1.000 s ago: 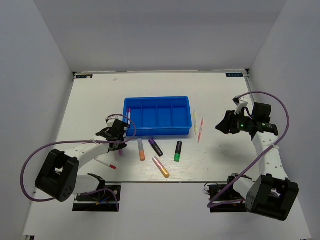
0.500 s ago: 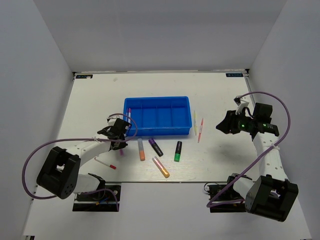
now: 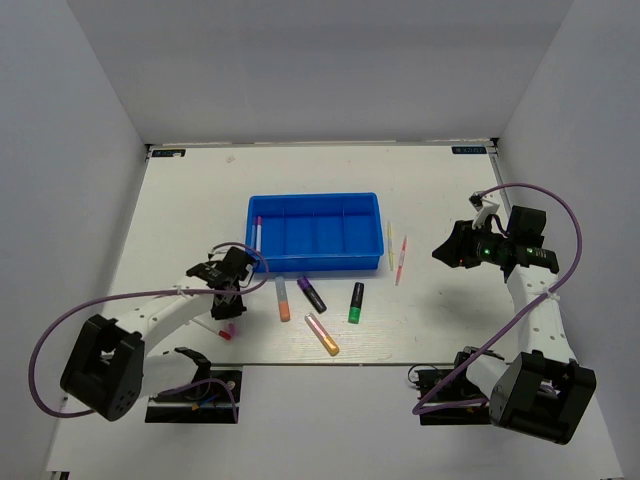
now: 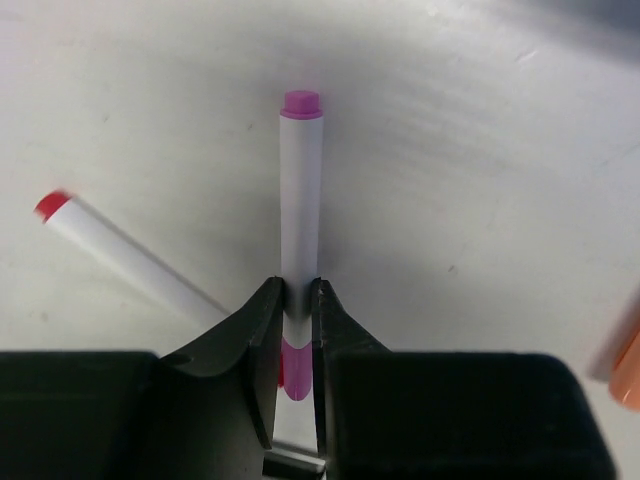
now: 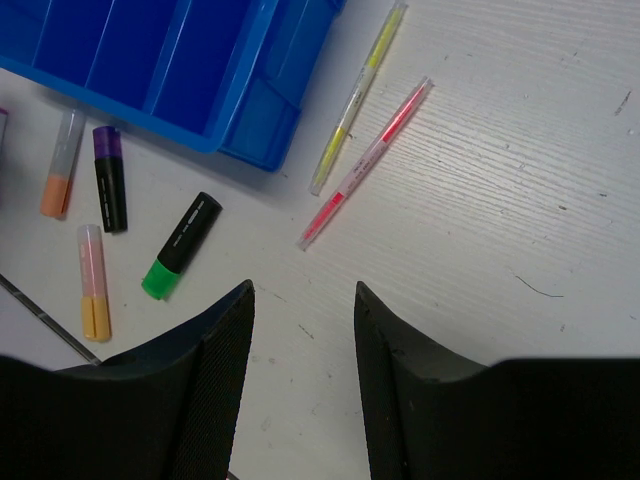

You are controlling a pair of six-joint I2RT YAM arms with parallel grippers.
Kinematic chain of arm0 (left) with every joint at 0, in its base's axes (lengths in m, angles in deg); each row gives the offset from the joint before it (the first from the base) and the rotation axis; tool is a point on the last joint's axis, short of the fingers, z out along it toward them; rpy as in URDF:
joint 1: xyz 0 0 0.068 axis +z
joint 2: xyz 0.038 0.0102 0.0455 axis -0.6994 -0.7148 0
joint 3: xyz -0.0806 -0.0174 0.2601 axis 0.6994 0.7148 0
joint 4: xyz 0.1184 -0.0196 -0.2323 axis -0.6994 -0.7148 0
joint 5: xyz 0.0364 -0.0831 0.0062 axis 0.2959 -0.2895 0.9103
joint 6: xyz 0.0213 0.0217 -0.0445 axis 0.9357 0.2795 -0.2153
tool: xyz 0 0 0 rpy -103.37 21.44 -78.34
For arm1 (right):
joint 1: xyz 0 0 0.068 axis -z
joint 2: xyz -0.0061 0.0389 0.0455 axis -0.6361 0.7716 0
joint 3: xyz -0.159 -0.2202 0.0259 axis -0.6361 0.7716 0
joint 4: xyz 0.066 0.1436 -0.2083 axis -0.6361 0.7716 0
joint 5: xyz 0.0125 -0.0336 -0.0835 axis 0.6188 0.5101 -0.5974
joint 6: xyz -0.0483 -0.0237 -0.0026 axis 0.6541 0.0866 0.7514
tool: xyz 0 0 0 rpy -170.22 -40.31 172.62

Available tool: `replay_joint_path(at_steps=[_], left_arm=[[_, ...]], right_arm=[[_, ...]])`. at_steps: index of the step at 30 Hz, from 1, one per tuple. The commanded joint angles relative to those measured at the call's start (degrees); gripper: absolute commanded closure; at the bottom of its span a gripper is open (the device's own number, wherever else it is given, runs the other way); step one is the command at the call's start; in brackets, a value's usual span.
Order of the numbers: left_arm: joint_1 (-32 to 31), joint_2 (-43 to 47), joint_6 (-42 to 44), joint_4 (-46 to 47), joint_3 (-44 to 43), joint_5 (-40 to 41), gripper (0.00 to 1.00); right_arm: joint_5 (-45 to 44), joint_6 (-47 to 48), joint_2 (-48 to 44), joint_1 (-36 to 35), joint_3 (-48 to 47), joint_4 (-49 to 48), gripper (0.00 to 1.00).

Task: Sort the stationery into containers
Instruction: Pick up the pen from the center of the board.

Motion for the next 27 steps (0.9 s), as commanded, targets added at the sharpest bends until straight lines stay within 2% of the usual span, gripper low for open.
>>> replay_joint_path(at_steps=[1, 13, 23, 27], left_arm=[[-0.23, 4.55, -0.72, -7.99, -2.22, -0.68, 1.0], [-0.31, 9.22, -0.37, -10.55, -6.71, -0.77, 1.0], [-1.02, 9.05, 1.47, -13.8, -21.03, -1.38, 1.0], [-1.11, 4.23, 5.85, -9.24, -26.65, -5.15, 1.0]], right_arm=[[1.77, -0.19, -0.92, 0.47, -2.06, 0.13, 0.52], [2.03, -0.19, -1.01, 0.65, -1.88, 0.13, 0.52], [2.38, 0.08, -0.57, 0.48, -1.79, 0.05, 0.52], [2.47, 0.08, -0.39, 0.47, -1.62, -0.04, 0.52]])
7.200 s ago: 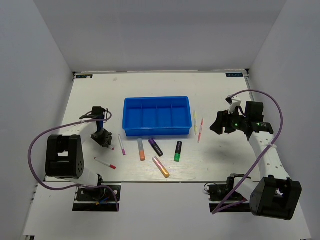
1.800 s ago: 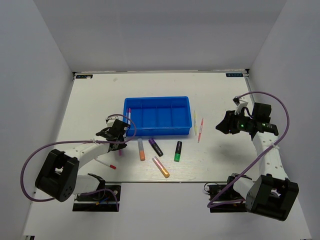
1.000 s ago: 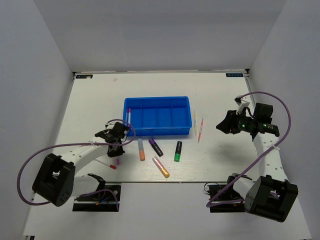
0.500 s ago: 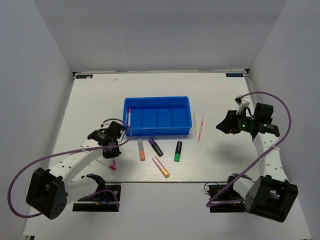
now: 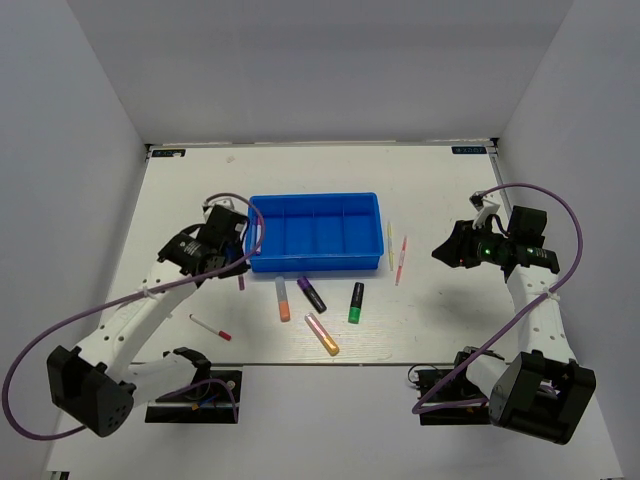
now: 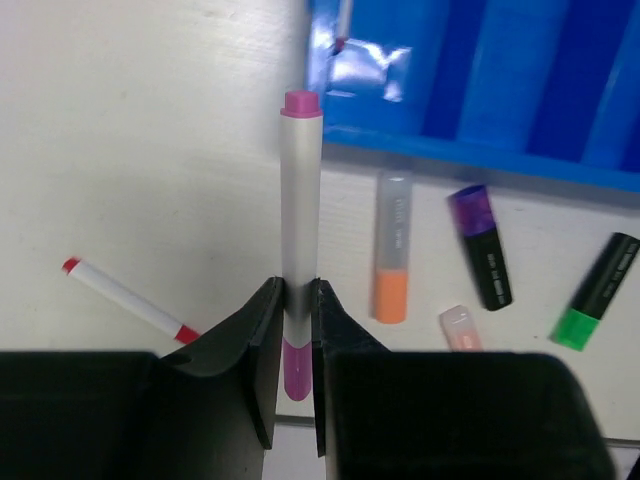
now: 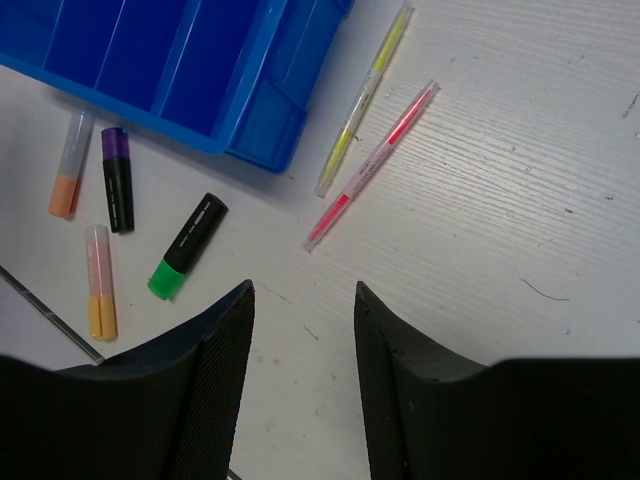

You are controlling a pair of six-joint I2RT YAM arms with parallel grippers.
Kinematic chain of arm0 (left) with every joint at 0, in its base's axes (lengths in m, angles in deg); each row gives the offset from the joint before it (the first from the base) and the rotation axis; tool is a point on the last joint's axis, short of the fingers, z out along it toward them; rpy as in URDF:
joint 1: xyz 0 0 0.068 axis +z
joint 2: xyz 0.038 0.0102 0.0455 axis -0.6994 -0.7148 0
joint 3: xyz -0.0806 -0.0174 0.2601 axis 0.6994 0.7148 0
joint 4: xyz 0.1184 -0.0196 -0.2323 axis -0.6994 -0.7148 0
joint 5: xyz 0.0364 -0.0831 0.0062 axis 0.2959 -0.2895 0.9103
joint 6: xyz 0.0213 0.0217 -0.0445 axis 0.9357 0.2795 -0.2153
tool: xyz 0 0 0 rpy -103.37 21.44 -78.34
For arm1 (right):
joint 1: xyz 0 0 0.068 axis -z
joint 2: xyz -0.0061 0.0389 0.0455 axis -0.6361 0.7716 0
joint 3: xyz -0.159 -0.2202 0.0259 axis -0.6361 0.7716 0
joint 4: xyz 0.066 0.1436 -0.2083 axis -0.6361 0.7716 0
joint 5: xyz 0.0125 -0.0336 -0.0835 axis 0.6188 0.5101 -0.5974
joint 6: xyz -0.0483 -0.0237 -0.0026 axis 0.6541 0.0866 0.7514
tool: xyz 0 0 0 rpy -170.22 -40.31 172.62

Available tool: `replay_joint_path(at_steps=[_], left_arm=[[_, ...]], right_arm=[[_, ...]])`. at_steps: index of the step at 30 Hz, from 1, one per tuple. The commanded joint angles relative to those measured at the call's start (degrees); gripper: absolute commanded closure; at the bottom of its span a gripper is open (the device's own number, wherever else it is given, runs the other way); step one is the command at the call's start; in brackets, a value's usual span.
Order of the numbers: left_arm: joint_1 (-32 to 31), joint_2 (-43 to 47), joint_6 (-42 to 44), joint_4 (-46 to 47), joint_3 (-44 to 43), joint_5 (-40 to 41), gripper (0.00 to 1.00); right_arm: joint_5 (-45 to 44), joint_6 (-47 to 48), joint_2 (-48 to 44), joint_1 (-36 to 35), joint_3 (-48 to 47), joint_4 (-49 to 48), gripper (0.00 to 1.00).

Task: Sort the stationery into containers
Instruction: Pick up the pen from the center of the board, then place the pen in the storage box.

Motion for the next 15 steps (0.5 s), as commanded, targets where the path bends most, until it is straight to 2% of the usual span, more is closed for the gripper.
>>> replay_joint_path(at_steps=[1, 6, 10, 13, 15], left_arm=[[-0.36, -3.95, 4.14, 4.43, -4.24, -3.87, 1.0], [-0.36, -16.16, 7.57, 8.13, -12.76, -5.63, 1.0], [-0.1, -26.26, 9.94, 7.7, -22.49, -3.79, 1.0], [0.43, -31.97, 11.17, 7.17, -26.02, -2.47, 1.0], [0.87, -33.66, 11.53, 7.08, -27.44, -1.68, 0.96]], right_arm=[[1.75, 0.38, -0.39, 0.17, -1.71, -0.04, 0.52], [1.49, 0.56, -0.3, 0.17, -1.62, -0.04, 0.52], [1.31, 0.74, -0.3, 0.26, -1.71, 0.13, 0.51], [1.31, 0.91, -0.39, 0.17, -1.62, 0.14, 0.51], [1.22, 1.0, -0.39, 0.17, -1.53, 0.31, 0.51]])
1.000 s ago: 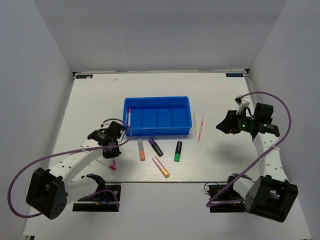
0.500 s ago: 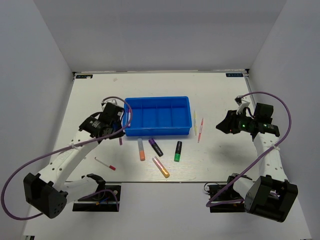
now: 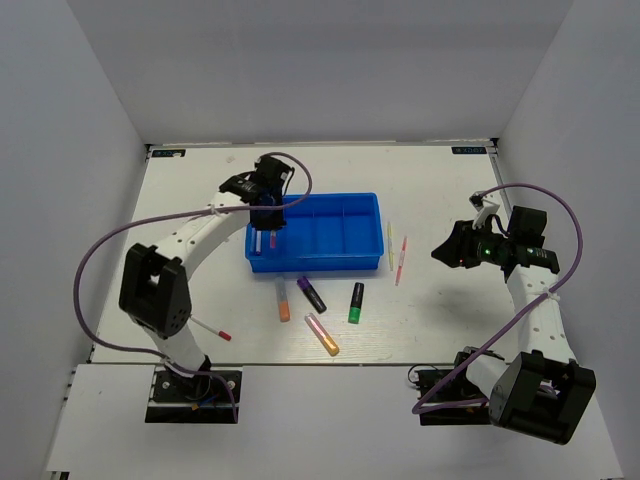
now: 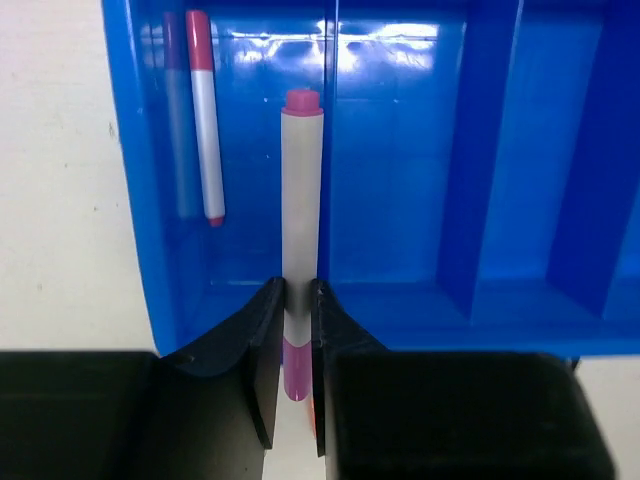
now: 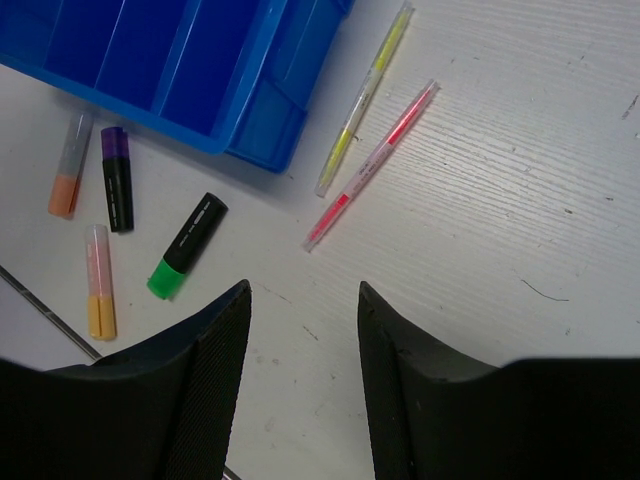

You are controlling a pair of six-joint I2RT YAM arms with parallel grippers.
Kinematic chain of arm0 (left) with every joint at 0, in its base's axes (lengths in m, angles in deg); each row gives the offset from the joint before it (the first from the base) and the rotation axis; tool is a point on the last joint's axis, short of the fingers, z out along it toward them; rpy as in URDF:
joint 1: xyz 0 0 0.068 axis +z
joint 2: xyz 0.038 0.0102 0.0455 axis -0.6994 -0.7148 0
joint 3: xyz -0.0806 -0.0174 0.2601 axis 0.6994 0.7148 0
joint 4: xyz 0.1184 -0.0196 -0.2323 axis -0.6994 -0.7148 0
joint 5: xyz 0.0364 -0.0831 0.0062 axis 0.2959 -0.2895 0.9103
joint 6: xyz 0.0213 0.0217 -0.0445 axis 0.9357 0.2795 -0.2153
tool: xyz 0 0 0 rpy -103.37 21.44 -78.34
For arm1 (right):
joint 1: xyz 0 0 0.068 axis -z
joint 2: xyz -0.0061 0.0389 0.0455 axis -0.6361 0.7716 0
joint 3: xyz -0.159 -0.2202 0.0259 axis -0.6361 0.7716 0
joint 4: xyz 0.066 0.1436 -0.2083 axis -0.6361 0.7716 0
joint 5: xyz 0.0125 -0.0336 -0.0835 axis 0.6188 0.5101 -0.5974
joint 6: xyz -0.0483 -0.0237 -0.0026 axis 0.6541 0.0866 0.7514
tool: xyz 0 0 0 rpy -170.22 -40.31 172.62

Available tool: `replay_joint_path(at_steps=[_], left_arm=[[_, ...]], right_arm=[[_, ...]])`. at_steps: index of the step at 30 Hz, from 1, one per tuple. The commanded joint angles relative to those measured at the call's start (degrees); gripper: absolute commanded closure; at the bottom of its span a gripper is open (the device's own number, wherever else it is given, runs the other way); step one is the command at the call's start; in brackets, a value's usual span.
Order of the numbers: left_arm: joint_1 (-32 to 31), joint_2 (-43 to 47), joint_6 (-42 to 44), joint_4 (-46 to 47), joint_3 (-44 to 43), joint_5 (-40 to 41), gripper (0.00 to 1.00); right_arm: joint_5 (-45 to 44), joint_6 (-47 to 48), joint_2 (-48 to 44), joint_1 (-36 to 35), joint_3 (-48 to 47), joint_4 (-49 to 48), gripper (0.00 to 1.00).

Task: Sort the stationery into containers
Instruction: Place the pen in the storage box.

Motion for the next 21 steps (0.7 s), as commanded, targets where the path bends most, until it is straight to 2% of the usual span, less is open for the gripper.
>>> replay_joint_path(at_steps=[1, 2, 4, 6, 12, 14, 15, 16, 17, 18, 19, 20, 21], left_arm=[[0.85, -3.17, 2.41, -0.35, -3.6, 2.34, 0.93], [1.02, -3.89, 2.76, -0.35, -4.82, 2.69, 0.81], [1.2, -6.08, 2.94, -1.23, -5.62, 3.13, 0.77], [1.29, -6.97, 2.77, -1.41, -6.41, 4.01, 0.63], [1.55, -5.83, 2.24, -2.1, -6.33, 4.54, 0.41], [1.38, -3.47, 1.63, -2.55, -6.07, 4.37, 0.41], [0.94, -2.24, 1.1, -2.98, -5.11, 4.37, 0.44], [0.41, 2.38, 0.4, -3.08, -4.31, 5.93, 0.52], [-0.55, 4.52, -3.52, -3.69, -2.04, 7.25, 0.72], [-0.82, 9.06, -5.74, -4.04, 1.72, 8.22, 0.8], [-1.0, 11.46, -8.63, -6.74, 3.59, 12.84, 0.85], [-1.0, 16.18, -17.71, -7.64, 10.83, 14.28, 0.87], [-1.0, 21.71, -20.76, -7.99, 13.6, 16.99, 0.71]], right_arm=[[1.03, 0.78, -0.39, 0.26, -1.62, 0.31, 0.49], [1.03, 0.78, -0.48, 0.17, -1.62, 0.22, 0.49], [0.94, 1.04, -0.22, 0.26, -1.62, 0.57, 0.49], [1.03, 1.13, -0.3, 0.26, -1.62, 0.4, 0.49], [1.2, 1.13, -0.31, 0.26, -1.62, 0.49, 0.48], [1.29, 1.22, -0.48, 0.26, -1.62, 0.92, 0.47], [1.2, 1.48, -0.65, 0.34, -1.62, 0.66, 0.45], [1.2, 1.57, -0.74, 0.43, -1.79, 1.01, 0.24], [0.77, 1.66, -0.92, 0.34, -1.88, 1.27, 0.1], [0.33, 2.09, -1.01, 0.34, -1.79, 1.45, 0.1], [0.24, 2.53, -1.27, 0.43, -1.71, 1.37, 0.1], [0.58, 2.8, -1.62, 0.43, -1.45, 1.36, 0.1], [0.85, 2.89, -1.62, 0.43, -1.36, 1.19, 0.1]])
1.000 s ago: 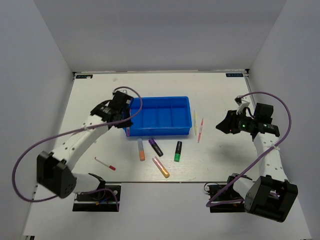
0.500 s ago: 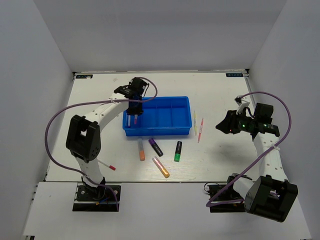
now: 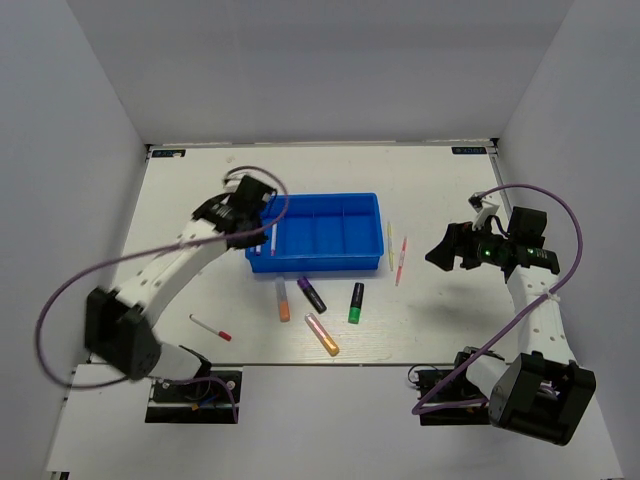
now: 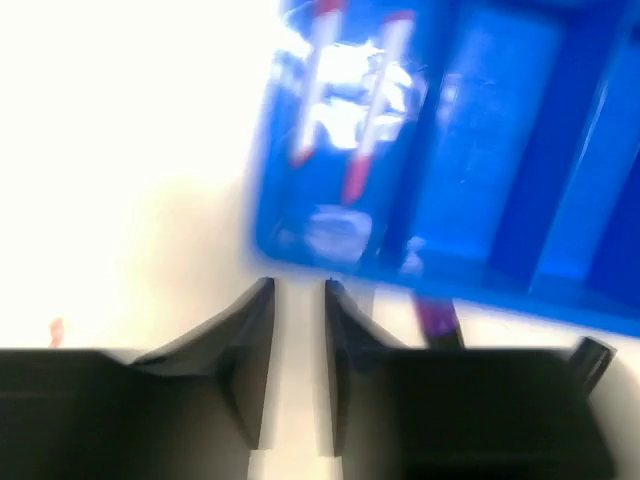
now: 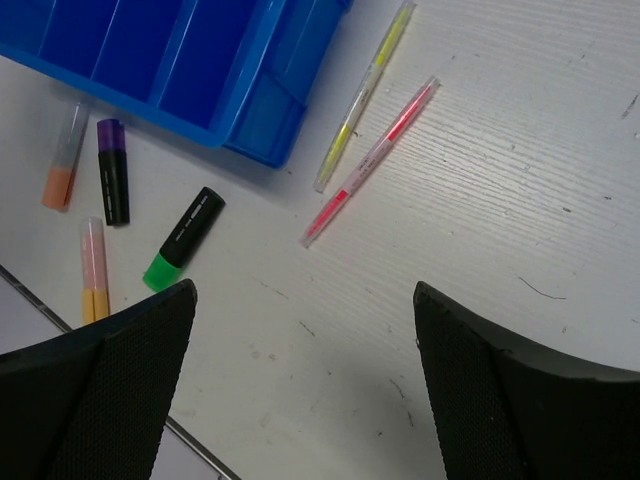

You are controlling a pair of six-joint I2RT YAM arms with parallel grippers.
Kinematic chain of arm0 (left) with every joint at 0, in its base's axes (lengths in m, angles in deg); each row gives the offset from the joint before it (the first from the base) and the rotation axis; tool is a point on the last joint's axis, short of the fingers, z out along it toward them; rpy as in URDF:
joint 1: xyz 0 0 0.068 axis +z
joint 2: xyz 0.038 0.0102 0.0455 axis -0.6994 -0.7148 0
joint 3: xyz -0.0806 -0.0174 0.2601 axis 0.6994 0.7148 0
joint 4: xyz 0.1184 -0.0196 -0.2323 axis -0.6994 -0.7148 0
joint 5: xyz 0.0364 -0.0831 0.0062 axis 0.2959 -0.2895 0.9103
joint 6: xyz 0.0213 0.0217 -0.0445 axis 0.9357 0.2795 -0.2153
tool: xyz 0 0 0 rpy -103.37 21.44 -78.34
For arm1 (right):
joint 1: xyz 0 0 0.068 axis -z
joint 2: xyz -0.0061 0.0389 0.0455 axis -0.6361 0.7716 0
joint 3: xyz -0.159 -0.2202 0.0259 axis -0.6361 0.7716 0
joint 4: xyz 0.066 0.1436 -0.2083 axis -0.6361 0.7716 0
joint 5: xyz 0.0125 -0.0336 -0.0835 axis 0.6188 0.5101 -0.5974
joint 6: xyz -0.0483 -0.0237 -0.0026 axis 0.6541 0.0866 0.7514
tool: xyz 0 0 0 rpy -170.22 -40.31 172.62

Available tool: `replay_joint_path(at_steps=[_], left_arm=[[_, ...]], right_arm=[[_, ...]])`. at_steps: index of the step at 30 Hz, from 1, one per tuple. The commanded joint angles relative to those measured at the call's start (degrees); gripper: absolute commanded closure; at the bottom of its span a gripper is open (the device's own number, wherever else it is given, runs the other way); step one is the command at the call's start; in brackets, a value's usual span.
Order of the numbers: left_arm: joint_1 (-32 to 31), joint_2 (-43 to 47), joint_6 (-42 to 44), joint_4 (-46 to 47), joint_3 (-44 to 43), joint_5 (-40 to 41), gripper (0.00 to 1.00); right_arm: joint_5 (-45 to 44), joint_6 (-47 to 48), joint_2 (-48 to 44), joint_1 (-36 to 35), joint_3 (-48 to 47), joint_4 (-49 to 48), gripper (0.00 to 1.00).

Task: Sort the stationery into containers
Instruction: Place the pen in the storage box, then pick up the pen from the center of the board.

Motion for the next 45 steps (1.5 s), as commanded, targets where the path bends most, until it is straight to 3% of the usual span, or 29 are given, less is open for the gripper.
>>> replay_joint_path(at_steps=[1, 2, 3, 4, 5, 7, 17, 23, 28, 31, 36, 39, 43, 45], left_arm=[[-0.36, 16.01, -16.25, -7.57, 9.72, 9.67, 0.59], [1.11, 23.08, -20.8, -7.94, 15.23, 9.34, 0.53], [2.17, 24.89, -25.02, -8.73, 19.81, 8.72, 0.48], [4.71, 26.74, -26.72, -9.95, 21.51, 7.15, 0.46], [5.43, 30.06, -27.52, -10.31, 25.27, 6.18, 0.46], [8.49, 31.14, -29.9, -12.51, 30.29, 5.47, 0.45], [13.61, 28.25, -35.52, -7.78, 41.99, -0.25, 0.42], [14.75, 26.32, -35.96, -4.26, 45.77, -2.35, 0.42], [16.6, 25.53, -36.58, 4.18, 51.22, -4.64, 0.46], [16.86, 24.3, -36.67, 6.37, 52.99, -4.38, 0.51], [17.74, 22.54, -36.85, 8.31, 56.67, -4.9, 0.73], [18.62, 20.08, -35.71, 8.58, 56.77, -6.31, 0.8], [19.15, 17.7, -33.33, 8.22, 55.72, -7.89, 1.0], [19.41, 17.88, -32.19, 9.1, 55.71, -8.77, 1.0]], right_arm=[[1.68, 1.6, -1.6, 0.37, -1.4, 0.51, 0.1], [1.86, 1.69, -1.6, 0.37, -1.4, 0.77, 0.1], [2.21, 1.6, -1.34, 0.37, -1.57, 0.78, 0.19], [3.69, 1.69, -0.9, 0.45, -1.84, 0.95, 0.33], [3.97, 1.69, -0.81, 0.28, -1.75, 0.95, 0.6], [4.49, 1.6, -0.63, 0.37, -2.1, 1.39, 0.68], [3.36, 1.51, -2.04, 0.54, -1.66, 1.48, 0.55], [3.35, 1.69, -1.52, 0.81, -1.4, 1.22, 0.54], [3.44, 1.78, -1.69, 1.25, -1.4, 1.31, 0.54], [3.79, 1.78, -1.6, 1.6, -1.22, 1.56, 0.54], [4.23, 1.51, -1.43, 2.39, -1.66, 1.65, 0.52], [4.5, 1.43, -1.51, 2.74, -1.84, 1.57, 0.52], [4.67, 1.25, -1.43, 3.09, -2.01, 1.65, 0.52], [4.76, 1.25, -1.51, 3.27, -1.93, 1.57, 0.52]])
